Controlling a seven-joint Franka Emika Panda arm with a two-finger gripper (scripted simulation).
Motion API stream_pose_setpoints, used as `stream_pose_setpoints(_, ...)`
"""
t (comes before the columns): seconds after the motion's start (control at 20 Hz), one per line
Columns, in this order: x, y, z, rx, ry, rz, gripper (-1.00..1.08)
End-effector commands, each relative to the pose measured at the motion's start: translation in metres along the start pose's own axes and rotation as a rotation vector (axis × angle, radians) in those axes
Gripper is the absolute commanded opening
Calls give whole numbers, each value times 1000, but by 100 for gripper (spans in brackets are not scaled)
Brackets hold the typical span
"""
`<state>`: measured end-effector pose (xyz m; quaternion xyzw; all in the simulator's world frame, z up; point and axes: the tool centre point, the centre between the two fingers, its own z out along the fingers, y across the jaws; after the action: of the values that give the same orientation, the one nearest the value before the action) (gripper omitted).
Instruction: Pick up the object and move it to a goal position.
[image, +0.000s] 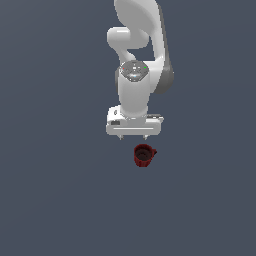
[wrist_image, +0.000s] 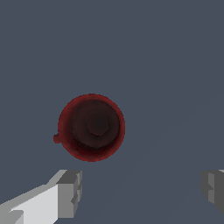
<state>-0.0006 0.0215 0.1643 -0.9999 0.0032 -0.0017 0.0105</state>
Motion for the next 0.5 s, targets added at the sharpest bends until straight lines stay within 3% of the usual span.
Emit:
stream_pose_setpoints(0.0,0,0,0,0,0,0,68)
stream_pose_setpoints(0.45,0,-1,2,10,-8,23,68)
